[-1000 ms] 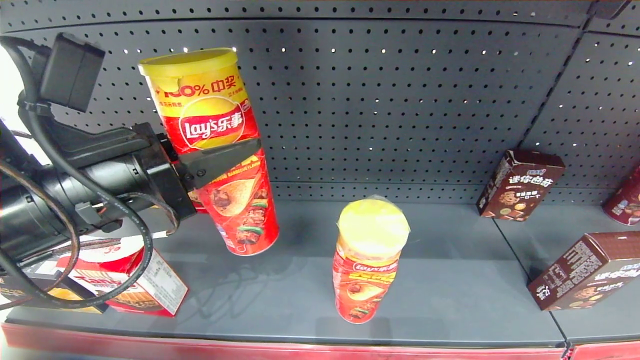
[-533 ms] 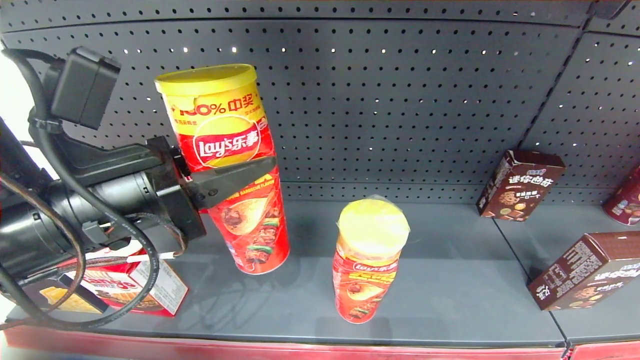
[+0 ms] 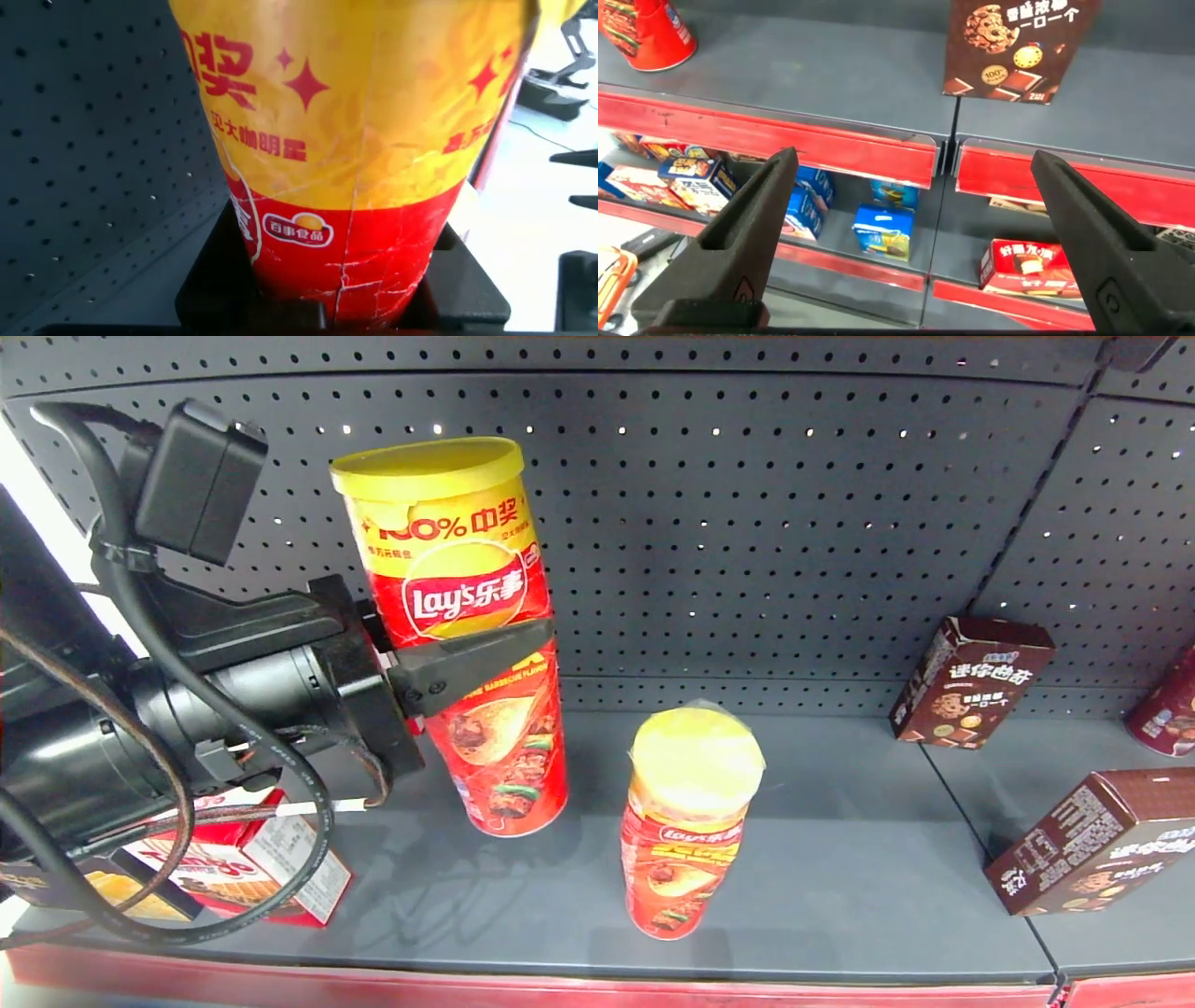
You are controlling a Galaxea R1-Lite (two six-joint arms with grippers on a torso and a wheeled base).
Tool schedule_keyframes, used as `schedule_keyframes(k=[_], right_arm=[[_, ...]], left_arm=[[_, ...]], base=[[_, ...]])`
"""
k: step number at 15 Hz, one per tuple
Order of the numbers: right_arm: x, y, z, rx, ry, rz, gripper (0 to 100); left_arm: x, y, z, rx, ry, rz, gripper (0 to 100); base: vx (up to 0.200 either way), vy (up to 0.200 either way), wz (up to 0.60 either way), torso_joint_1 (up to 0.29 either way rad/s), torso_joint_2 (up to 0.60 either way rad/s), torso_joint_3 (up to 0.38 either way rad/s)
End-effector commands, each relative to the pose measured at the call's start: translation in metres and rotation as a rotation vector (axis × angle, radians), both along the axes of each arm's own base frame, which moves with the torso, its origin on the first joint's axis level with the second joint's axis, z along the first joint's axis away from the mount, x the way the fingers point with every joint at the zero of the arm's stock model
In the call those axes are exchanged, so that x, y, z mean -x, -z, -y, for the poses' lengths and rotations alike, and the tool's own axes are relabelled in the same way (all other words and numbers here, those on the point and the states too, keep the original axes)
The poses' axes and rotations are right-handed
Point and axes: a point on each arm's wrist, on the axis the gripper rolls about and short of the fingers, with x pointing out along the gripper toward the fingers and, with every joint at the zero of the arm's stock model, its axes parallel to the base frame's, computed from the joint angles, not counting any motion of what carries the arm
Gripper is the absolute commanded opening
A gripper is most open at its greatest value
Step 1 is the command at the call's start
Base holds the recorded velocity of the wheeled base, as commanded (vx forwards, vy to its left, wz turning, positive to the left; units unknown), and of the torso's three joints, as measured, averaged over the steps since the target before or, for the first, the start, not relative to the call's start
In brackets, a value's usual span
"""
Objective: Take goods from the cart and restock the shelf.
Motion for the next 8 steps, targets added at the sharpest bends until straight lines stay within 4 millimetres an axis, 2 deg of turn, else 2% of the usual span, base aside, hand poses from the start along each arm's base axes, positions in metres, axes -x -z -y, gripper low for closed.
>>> schedule_keyframes(k=[1,5,6,8], right_arm=[[0.000,0.000,0.000,0.001,0.000,-0.005,100],[0.000,0.000,0.000,0.001,0.000,-0.005,100],[0.000,0.000,0.000,0.001,-0.002,-0.005,100],[0.000,0.000,0.000,0.001,0.000,-0.005,100]], left_arm=[[-0.001,-0.004,0.001,0.001,0.033,0.002,0],[0.000,0.005,0.000,-0.064,0.071,-0.112,0],[0.004,0.002,-0.003,-0.071,0.063,-0.137,0],[-0.001,-0.007,-0.005,-0.088,0.044,-0.143,0]], base=[[0.000,0.000,0.00,0.000,0.00,0.000],[0.000,0.000,0.00,0.000,0.00,0.000],[0.000,0.000,0.00,0.000,0.00,0.000],[0.000,0.000,0.00,0.000,0.00,0.000]])
